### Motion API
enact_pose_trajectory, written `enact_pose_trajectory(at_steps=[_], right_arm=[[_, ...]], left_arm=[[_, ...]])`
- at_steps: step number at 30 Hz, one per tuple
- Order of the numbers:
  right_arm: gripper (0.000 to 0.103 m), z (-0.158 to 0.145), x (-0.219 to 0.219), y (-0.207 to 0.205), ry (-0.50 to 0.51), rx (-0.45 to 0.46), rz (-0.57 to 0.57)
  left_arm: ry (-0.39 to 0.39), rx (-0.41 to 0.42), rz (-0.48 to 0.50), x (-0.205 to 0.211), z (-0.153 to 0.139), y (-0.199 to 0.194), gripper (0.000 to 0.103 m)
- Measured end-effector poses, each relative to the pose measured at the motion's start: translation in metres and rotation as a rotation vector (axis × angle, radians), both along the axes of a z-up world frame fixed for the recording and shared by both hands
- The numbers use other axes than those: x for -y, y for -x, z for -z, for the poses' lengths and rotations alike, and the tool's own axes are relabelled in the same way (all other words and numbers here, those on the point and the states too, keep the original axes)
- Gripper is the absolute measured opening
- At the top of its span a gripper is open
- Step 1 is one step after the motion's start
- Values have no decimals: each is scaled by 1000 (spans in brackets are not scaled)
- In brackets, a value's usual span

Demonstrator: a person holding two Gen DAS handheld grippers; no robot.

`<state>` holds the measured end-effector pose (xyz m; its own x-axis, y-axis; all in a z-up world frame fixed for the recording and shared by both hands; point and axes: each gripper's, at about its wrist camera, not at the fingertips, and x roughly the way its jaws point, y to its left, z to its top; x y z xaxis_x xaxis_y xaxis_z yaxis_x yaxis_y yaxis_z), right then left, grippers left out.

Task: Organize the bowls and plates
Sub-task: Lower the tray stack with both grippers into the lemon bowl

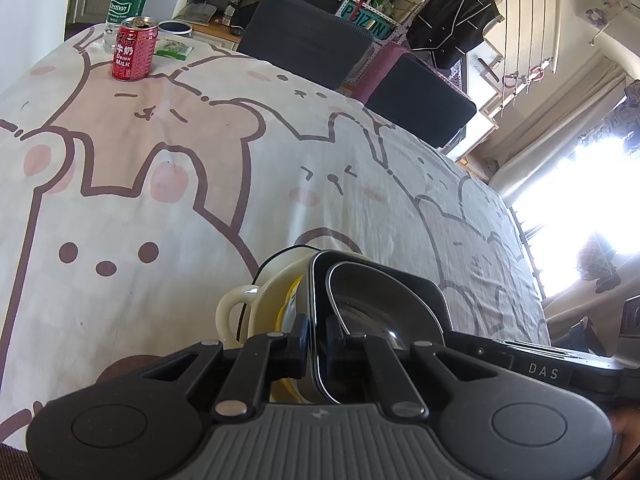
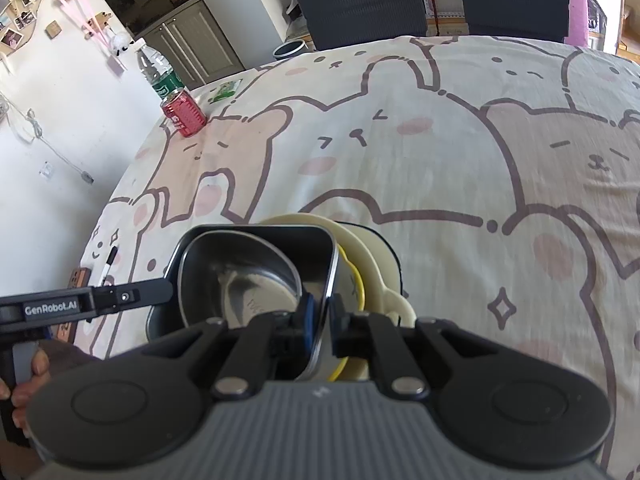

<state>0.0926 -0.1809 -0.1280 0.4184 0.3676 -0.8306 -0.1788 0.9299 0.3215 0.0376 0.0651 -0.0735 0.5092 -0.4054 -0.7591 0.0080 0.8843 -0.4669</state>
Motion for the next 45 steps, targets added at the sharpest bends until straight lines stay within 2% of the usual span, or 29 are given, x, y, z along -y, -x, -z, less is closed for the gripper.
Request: enact_pose_trajectory(at_steps=[8, 12, 26, 28, 29, 32, 36, 43, 45], right_arm=[[12, 0, 0, 0, 6, 2, 0], [17, 1, 0, 0, 13, -1, -4], [17, 4, -2, -2, 40, -13, -12], [18, 5, -4, -2, 52, -13, -13], [23, 5, -5, -2, 55, -10, -13], [23, 1, -4, -1, -38, 1, -56], [23, 3, -10, 0, 5, 9, -68], [23, 0, -3, -1, -6, 14, -39], [30, 0, 0, -1, 3, 15, -22]], left_arm=[[-20, -12, 5, 4, 4, -3, 8], [-25, -14, 9, 6, 4, -3, 8], [-29, -21, 8, 8, 6, -5, 8], [-22, -20, 14, 9, 6, -5, 9], [-21, -14, 14, 9, 6, -5, 9], [-11, -4, 11, 9, 4, -5, 9], [-2, -6, 10, 7, 5, -5, 9], [-16, -10, 20, 9, 6, -6, 9], [-26, -17, 24, 10, 7, -5, 9]])
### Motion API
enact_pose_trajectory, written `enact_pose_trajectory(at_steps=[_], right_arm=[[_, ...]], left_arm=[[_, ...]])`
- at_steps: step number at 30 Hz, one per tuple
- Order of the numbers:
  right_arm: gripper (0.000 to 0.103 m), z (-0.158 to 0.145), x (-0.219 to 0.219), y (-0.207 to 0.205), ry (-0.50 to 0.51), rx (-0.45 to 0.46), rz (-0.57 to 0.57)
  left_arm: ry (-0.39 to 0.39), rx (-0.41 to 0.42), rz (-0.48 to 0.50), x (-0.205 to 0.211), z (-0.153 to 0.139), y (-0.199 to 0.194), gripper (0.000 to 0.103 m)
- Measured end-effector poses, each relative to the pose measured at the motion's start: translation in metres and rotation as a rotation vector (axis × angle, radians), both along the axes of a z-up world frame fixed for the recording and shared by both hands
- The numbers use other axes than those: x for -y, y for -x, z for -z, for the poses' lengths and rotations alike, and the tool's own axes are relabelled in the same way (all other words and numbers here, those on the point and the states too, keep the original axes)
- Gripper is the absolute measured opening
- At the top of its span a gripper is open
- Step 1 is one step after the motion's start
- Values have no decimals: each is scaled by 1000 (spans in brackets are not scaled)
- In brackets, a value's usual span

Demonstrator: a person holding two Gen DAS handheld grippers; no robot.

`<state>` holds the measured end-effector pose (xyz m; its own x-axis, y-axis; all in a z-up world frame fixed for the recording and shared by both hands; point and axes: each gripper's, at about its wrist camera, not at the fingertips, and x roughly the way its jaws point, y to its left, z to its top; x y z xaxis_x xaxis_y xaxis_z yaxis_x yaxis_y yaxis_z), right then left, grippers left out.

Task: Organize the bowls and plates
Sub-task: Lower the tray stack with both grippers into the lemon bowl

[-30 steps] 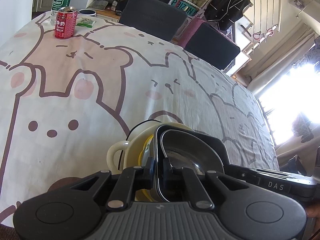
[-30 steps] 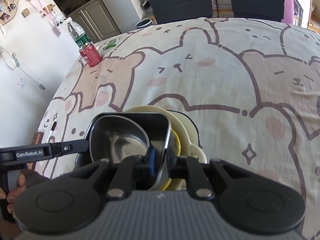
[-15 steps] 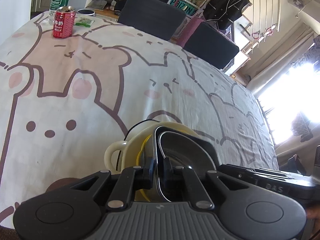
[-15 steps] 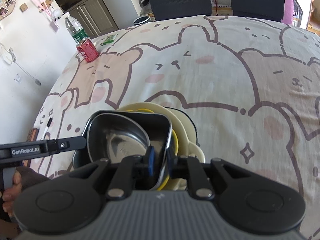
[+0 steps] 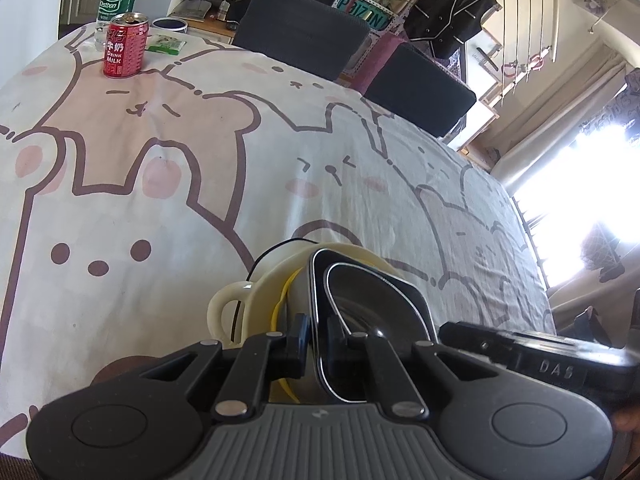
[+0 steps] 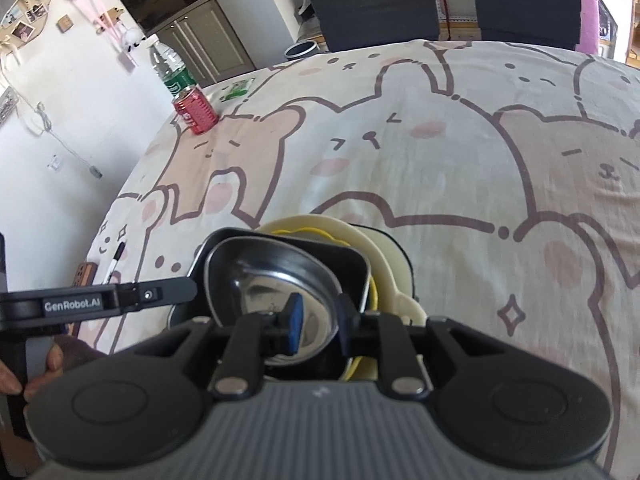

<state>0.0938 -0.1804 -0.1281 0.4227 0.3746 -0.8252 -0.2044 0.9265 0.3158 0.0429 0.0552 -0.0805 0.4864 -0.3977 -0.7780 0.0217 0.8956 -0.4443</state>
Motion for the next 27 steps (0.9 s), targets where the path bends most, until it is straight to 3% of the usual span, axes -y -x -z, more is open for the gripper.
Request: enact_pose_trajectory(at_steps=[3, 14, 17, 27], right_arm=[[39, 0, 7, -3, 4, -5, 46], [39, 32, 19, -18, -71, -167, 137], [32, 30, 16, -16, -101, -160, 111], [31, 19, 18, -11, -113, -114, 87]], left_arm=[[-20, -12, 7, 2, 3, -1, 10], [-41, -16, 12, 5, 5, -1, 13], [-36, -22, 11, 4, 6, -2, 13], [-81, -47, 21, 9, 13, -5, 12]])
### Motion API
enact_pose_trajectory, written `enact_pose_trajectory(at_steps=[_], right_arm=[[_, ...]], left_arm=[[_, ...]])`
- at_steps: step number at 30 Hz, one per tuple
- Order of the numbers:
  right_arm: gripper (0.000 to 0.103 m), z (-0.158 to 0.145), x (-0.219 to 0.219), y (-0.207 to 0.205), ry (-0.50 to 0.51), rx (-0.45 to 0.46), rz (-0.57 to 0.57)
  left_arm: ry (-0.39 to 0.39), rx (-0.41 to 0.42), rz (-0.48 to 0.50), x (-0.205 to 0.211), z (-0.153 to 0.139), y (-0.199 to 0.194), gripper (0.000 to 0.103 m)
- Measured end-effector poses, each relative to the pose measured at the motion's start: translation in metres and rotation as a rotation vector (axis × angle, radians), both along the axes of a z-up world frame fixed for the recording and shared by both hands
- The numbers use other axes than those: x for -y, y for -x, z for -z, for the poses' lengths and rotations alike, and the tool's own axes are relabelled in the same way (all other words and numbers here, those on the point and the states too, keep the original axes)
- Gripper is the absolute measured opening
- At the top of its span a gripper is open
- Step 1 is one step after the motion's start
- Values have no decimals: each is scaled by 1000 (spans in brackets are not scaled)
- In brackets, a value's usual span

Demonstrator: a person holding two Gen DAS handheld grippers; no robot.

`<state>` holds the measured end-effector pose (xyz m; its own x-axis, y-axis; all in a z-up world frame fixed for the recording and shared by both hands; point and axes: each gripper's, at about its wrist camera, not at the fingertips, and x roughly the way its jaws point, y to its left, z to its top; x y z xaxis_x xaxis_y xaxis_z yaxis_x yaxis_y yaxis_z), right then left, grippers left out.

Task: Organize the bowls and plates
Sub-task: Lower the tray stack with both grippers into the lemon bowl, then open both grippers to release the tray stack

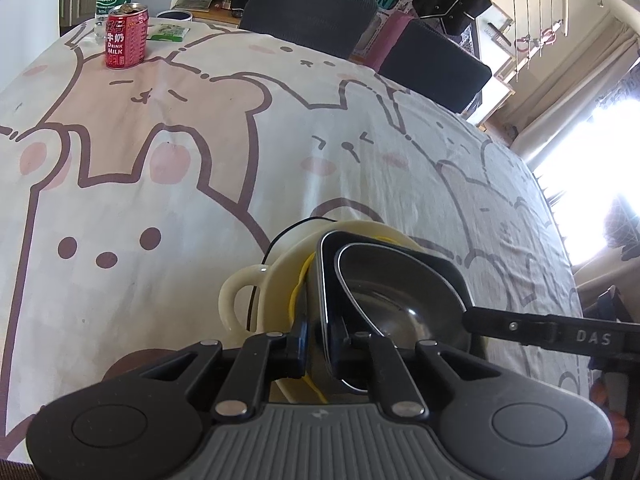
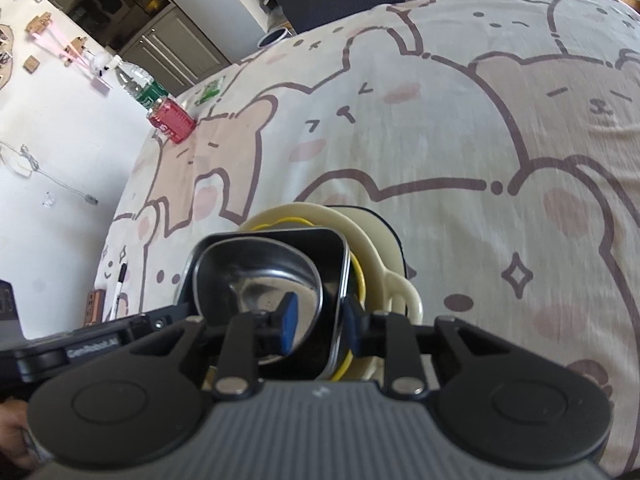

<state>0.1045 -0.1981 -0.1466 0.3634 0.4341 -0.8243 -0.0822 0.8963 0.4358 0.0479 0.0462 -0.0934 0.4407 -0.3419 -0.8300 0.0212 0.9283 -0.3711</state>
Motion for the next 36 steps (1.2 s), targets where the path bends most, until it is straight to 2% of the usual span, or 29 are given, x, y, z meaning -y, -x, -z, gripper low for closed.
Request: enact_pose_trajectory(at_steps=[7, 10, 16, 20, 25, 28, 30, 31, 33, 36], right_arm=[[31, 0, 0, 1, 7, 2, 1], [31, -1, 1, 1, 18, 7, 9], [31, -4, 2, 4, 16, 16, 6], [31, -7, 2, 6, 18, 24, 5], [32, -14, 4, 13, 30, 55, 0], [42, -22, 5, 21, 53, 94, -3], [52, -28, 5, 26, 68, 124, -11], [57, -31, 5, 30, 69, 139, -18], [72, -37, 3, 36, 82, 174, -38], [77, -44, -1, 45, 121, 218, -54]], left_arm=[[8, 5, -18, -3, -2, 1, 13], [14, 11, -25, -4, -4, 3, 20], [22, 18, -23, -4, -8, 6, 23], [10, 33, -18, -1, -13, 9, 36], [-8, 54, -21, 1, -21, 15, 48], [-23, 82, -23, 3, -29, 21, 61], [-34, 106, -21, 4, -35, 25, 78], [-40, 117, -19, 5, -38, 27, 82], [-63, 132, -21, 6, -42, 30, 89], [-91, 154, -36, 4, -48, 36, 96]])
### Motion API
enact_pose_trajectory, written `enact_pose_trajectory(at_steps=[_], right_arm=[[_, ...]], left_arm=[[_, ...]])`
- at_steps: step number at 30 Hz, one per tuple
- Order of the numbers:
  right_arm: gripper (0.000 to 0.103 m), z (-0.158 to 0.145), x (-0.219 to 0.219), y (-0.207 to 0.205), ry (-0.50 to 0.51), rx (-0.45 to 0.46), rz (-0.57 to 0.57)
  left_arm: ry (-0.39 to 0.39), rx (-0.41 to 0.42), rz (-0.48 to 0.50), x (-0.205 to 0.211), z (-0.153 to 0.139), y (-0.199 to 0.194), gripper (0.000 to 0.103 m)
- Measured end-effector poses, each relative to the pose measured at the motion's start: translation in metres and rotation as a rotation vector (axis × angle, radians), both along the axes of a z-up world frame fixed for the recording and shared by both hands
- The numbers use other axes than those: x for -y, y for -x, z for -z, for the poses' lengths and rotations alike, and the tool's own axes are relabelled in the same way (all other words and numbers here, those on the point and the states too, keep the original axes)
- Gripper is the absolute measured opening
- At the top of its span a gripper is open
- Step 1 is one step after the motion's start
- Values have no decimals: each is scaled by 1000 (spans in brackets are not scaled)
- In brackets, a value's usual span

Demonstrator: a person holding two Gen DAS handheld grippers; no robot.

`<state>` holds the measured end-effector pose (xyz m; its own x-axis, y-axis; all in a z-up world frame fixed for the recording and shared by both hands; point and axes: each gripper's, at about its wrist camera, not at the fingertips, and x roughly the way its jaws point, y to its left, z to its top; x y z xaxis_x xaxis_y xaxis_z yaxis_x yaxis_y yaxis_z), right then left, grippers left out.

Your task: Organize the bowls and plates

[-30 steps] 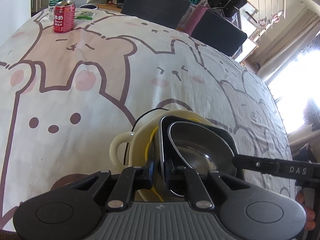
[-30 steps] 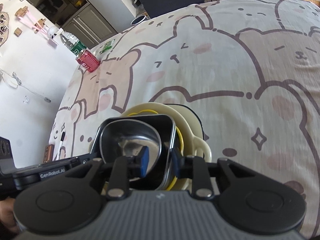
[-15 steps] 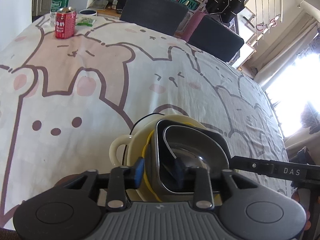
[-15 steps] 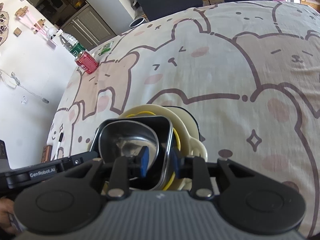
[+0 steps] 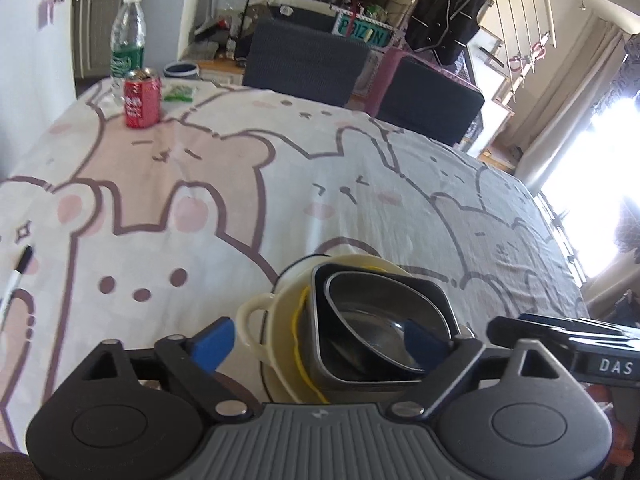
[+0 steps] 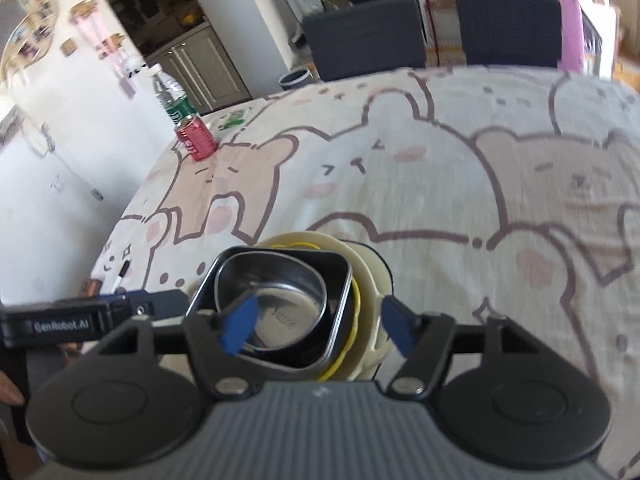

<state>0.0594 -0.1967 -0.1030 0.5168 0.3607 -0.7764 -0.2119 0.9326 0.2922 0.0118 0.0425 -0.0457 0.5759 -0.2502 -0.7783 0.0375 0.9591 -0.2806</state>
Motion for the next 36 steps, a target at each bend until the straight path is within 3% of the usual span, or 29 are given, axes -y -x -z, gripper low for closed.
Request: enact_pose_trajectory(at_steps=[3, 10, 19, 25, 36], right_arm=[[82, -6, 1, 7, 2, 26, 16], [103, -25, 1, 39, 22, 155, 45], [103, -28, 10, 99, 6, 294, 94], [103, -14, 17, 134, 38, 359, 159], [103, 15, 10, 178, 129, 452, 199]], left_arm=[[-11, 34, -11, -3, -7, 9, 102], [-15, 127, -7, -11, -22, 37, 103], [-155, 252, -72, -13, -28, 86, 103], [-110, 314, -64, -22, -18, 119, 103], [-219, 370, 3, 1, 2, 152, 103]])
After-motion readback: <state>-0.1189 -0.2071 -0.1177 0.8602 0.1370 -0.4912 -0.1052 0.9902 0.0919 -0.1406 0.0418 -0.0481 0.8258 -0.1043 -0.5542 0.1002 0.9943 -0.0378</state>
